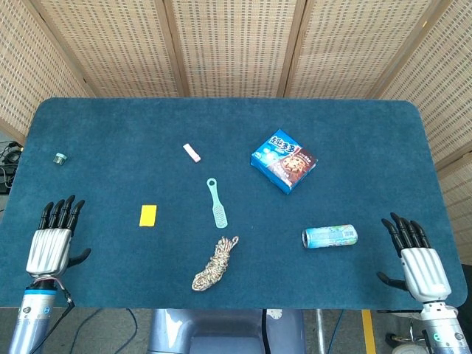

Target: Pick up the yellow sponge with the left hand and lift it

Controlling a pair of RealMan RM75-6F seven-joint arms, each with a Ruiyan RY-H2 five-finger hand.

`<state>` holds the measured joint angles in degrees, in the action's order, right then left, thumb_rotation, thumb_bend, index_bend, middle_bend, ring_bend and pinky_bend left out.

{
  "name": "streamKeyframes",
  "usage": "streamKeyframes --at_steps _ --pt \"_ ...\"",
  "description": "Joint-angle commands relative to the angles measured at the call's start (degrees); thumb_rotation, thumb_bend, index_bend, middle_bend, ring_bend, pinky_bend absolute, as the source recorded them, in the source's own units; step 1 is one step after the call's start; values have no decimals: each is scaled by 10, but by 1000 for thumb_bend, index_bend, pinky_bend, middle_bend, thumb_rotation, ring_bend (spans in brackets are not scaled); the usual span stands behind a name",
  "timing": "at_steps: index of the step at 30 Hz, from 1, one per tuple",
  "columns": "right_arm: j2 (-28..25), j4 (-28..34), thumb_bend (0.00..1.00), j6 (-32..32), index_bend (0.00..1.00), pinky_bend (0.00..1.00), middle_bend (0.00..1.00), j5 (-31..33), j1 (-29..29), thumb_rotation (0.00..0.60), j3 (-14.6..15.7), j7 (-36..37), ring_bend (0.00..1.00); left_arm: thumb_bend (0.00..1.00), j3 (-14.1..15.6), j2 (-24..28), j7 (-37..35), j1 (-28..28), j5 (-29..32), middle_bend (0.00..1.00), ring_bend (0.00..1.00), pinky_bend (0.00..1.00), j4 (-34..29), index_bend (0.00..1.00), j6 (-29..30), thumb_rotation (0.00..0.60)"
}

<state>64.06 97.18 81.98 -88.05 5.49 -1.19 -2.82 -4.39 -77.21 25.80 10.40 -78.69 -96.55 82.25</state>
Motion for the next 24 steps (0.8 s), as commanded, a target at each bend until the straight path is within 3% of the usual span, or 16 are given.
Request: streamKeyframes --at_steps 1,11,24 --pt "0 1 0 1 0 0 0 0 0 600 0 0 0 189 -18 -17 17 25 28 0 0 0 9 0 -36 600" --pt "-4 0 0 1 0 0 0 4 -1 600 -2 10 0 188 -50 -94 66 98 80 0 0 0 78 0 -112 600" --pt "-10 -2 0 1 0 0 0 7 -1 600 -5 31 0 200 -53 -214 62 146 81 0 0 0 213 0 -129 600"
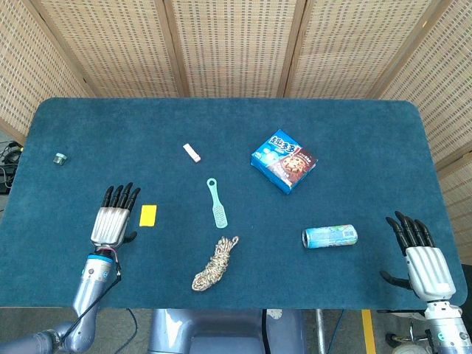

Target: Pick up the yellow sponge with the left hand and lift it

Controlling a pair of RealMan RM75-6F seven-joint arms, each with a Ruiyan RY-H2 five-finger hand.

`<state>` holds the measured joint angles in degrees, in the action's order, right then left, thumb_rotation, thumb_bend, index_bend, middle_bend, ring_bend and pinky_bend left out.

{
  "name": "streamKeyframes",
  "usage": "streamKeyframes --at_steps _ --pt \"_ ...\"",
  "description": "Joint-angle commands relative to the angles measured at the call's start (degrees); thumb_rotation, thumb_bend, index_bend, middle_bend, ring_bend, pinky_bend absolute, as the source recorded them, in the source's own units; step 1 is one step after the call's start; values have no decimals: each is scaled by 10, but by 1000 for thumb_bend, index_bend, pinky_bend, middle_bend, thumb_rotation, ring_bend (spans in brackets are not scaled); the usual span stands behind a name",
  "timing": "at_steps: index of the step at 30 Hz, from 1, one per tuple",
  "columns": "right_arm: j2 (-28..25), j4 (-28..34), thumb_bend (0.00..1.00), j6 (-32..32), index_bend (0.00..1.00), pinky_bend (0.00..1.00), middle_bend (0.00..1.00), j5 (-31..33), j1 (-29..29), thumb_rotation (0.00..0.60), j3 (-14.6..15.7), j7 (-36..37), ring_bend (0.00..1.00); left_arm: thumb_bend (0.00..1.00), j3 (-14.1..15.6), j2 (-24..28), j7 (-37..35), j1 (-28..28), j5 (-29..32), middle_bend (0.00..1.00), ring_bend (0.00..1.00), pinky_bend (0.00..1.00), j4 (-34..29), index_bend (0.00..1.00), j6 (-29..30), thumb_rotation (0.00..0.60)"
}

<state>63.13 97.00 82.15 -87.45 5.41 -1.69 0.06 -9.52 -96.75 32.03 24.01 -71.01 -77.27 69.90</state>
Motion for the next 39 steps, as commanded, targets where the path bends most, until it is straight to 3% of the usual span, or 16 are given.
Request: streamKeyframes --at_steps 1,26,39 --pt "-1 -1 0 -1 0 0 0 1 0 600 -1 3 0 201 -2 -24 0 12 5 0 0 0 26 0 -7 600" --pt "-4 -7 0 -11 0 0 0 10 4 600 -3 19 0 205 -8 -73 8 42 32 0 0 0 102 0 -28 600" --pt "-4 -9 0 -12 0 0 0 13 3 600 -3 22 0 287 -24 -97 28 69 43 0 0 0 151 0 -35 600"
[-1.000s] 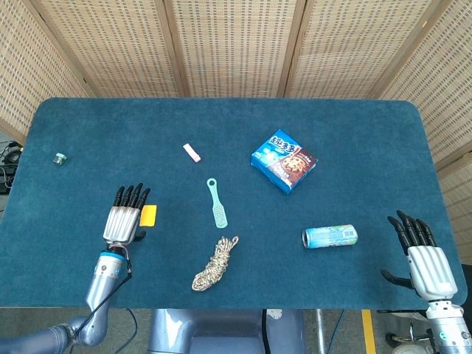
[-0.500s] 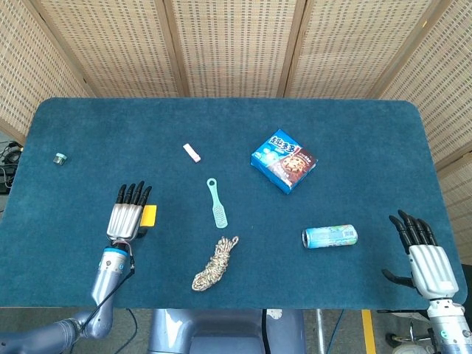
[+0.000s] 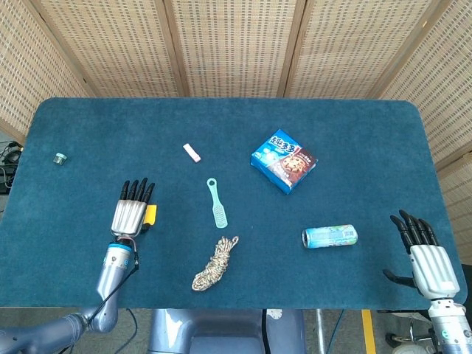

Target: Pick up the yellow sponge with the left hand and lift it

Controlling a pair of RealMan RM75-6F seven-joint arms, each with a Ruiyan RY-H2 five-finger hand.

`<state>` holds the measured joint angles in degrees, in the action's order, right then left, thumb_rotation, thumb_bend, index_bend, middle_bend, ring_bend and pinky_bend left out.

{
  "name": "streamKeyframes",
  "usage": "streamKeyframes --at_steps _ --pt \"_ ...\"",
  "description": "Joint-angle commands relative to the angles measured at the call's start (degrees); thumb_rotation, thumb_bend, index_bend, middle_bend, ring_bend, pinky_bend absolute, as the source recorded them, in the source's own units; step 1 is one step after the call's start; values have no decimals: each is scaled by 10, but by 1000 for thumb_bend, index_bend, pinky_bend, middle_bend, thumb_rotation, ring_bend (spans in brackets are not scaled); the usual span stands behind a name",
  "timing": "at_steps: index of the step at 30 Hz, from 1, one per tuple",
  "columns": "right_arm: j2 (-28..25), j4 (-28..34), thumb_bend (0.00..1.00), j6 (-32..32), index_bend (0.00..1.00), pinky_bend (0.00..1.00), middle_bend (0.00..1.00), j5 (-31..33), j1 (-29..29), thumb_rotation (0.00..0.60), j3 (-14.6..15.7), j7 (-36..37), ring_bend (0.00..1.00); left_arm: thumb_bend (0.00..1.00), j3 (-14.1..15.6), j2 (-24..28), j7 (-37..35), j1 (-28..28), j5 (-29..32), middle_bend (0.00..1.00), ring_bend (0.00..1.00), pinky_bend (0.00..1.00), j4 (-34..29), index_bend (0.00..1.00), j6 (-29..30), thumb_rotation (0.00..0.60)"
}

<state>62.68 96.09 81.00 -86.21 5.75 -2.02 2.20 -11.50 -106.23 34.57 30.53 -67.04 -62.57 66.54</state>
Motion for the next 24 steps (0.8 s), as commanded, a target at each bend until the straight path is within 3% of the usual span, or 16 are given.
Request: streamKeyframes --at_steps 1,8,24 --pt "0 0 0 -1 0 0 0 0 0 600 0 0 0 317 -7 -3 3 6 4 0 0 0 6 0 0 600" --pt "0 1 0 -1 0 0 0 -1 0 600 1 -2 0 436 -4 5 -10 4 1 0 0 0 -10 0 6 600" --pt "0 4 0 3 0 0 0 -3 -2 600 2 -8 0 398 23 46 -41 -17 -9 0 0 0 -86 0 6 600"
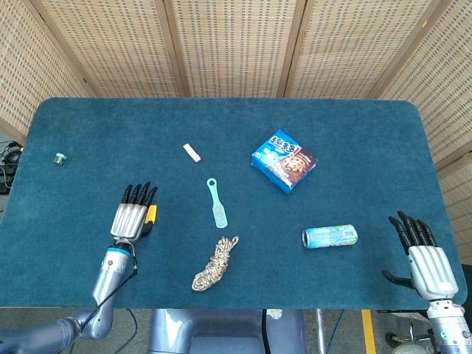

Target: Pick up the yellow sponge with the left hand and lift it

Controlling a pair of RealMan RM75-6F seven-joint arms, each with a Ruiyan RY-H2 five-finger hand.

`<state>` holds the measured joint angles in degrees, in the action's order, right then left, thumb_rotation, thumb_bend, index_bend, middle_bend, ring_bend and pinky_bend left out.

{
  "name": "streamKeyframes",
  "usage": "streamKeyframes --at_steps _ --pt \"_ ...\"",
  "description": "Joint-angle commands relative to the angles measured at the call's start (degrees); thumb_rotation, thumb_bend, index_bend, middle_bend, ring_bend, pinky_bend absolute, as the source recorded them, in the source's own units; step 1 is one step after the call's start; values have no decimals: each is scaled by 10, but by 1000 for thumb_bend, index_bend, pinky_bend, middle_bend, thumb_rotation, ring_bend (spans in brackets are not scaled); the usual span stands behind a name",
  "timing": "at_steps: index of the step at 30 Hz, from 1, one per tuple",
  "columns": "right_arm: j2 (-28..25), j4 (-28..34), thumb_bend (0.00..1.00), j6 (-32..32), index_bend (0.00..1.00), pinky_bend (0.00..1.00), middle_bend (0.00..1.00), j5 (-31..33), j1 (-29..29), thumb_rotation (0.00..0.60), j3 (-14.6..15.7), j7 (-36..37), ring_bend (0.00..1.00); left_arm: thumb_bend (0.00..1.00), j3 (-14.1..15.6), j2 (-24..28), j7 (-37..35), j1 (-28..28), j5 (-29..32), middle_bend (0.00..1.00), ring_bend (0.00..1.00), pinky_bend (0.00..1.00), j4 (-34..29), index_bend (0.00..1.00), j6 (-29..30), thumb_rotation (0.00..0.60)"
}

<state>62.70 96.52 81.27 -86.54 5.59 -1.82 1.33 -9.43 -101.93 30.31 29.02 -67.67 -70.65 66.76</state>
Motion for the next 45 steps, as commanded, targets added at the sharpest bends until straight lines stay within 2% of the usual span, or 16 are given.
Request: streamKeyframes --at_steps 1,9,15,20,24,45 --pt "0 0 0 0 0 0 0 1 0 600 0 1 0 395 4 5 2 -3 -4 0 0 0 -9 3 6 600" --pt "0 1 0 2 0 0 0 -1 -1 600 0 0 0 364 17 35 13 -14 -16 0 0 0 -54 33 24 600" --pt "-1 3 0 3 0 0 0 -2 -2 600 1 0 0 365 23 41 40 -18 -4 0 0 0 -56 41 22 600" --pt "-1 3 0 3 0 0 0 -2 -2 600 1 0 0 363 16 22 39 -15 4 0 0 0 -26 277 23 600" --pt "-1 1 0 3 0 0 0 -1 -2 600 0 2 0 311 16 11 40 -13 1 0 0 0 -4 374 27 600" --pt "-1 0 0 2 0 0 0 0 -2 600 0 4 0 300 17 -34 19 -12 -14 0 0 0 65 395 27 600"
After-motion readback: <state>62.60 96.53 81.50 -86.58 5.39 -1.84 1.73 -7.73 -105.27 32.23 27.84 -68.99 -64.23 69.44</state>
